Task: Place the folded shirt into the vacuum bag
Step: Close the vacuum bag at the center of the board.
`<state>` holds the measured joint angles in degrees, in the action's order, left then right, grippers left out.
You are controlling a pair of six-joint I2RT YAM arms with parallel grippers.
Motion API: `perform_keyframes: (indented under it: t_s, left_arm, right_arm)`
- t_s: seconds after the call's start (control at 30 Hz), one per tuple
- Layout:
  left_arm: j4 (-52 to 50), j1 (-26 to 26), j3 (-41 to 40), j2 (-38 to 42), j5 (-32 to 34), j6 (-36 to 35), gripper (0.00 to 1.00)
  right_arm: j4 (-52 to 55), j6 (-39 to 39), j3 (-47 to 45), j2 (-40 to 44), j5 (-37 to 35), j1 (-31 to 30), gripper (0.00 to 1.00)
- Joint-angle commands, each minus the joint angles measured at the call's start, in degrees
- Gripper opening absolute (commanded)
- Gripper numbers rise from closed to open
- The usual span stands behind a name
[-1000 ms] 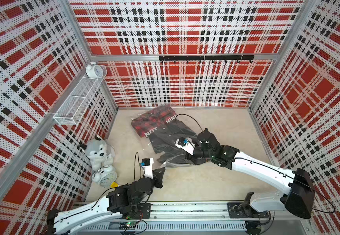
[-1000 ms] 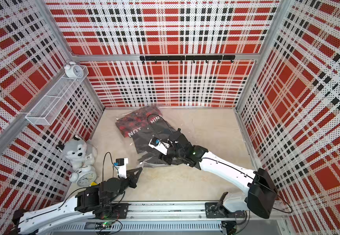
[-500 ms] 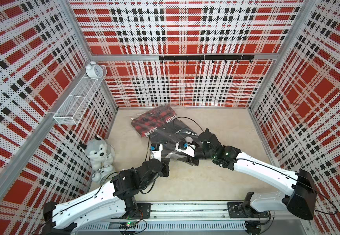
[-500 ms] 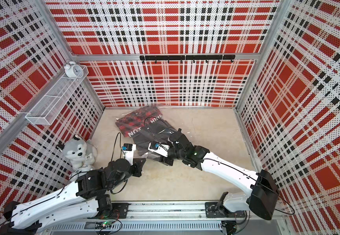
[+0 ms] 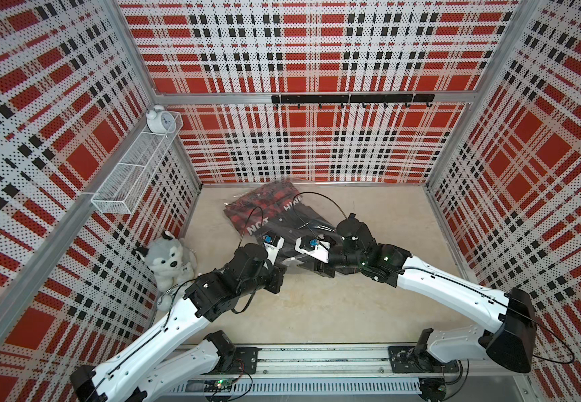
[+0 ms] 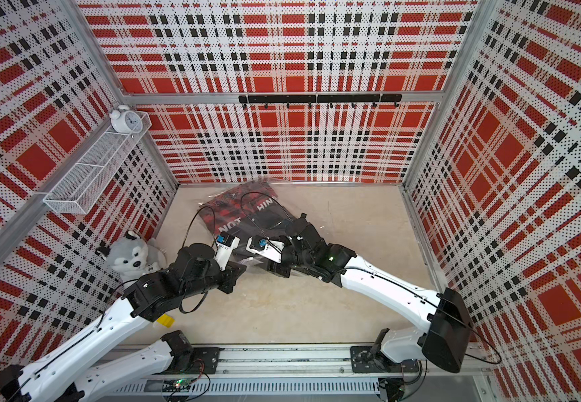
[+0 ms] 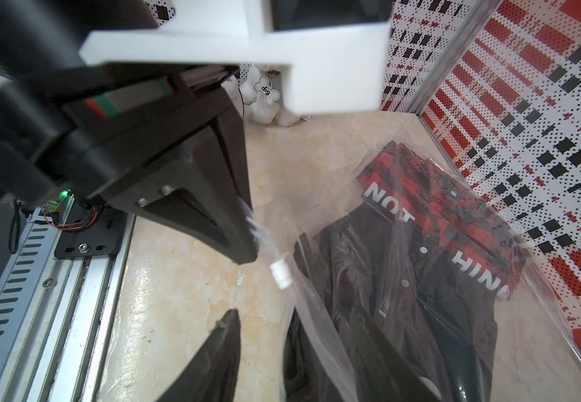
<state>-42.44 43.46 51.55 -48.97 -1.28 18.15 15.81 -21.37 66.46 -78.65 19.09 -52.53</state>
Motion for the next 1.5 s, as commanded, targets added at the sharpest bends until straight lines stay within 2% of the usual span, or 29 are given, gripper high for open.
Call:
perform_keyframes:
  t_s: [0.0, 0.17, 0.4, 1.27, 1.47]
  left_arm:
    - [1.0, -0.3, 3.0, -0.1, -3.4, -3.8, 0.0]
    - [0.9, -0.3, 3.2, -0.3, -3.1, -3.9, 0.0]
    - [0.9, -0.3, 3.1, 0.5, -2.9, -4.0, 0.0]
    - [0.9, -0.2, 3.0, 0.8, -3.0, -4.0, 0.0]
    - [0.8, -0.3, 3.0, 1.2, -2.3, -3.9, 0.0]
  right_arm:
    - [1.0, 0.5, 3.0, -2.7, 0.9, -0.5, 0.5]
    - [2.9, -0.5, 4.0, -4.4, 2.4, -1.2, 0.44]
    - [4.0, -1.5, 4.7, -6.1, 0.4, -2.2, 0.37]
    - [4.6, -1.7, 6.9, -7.9, -0.2, -3.5, 0.24]
    - [5.3, -1.8, 7.4, -8.3, -0.2, -3.6, 0.1]
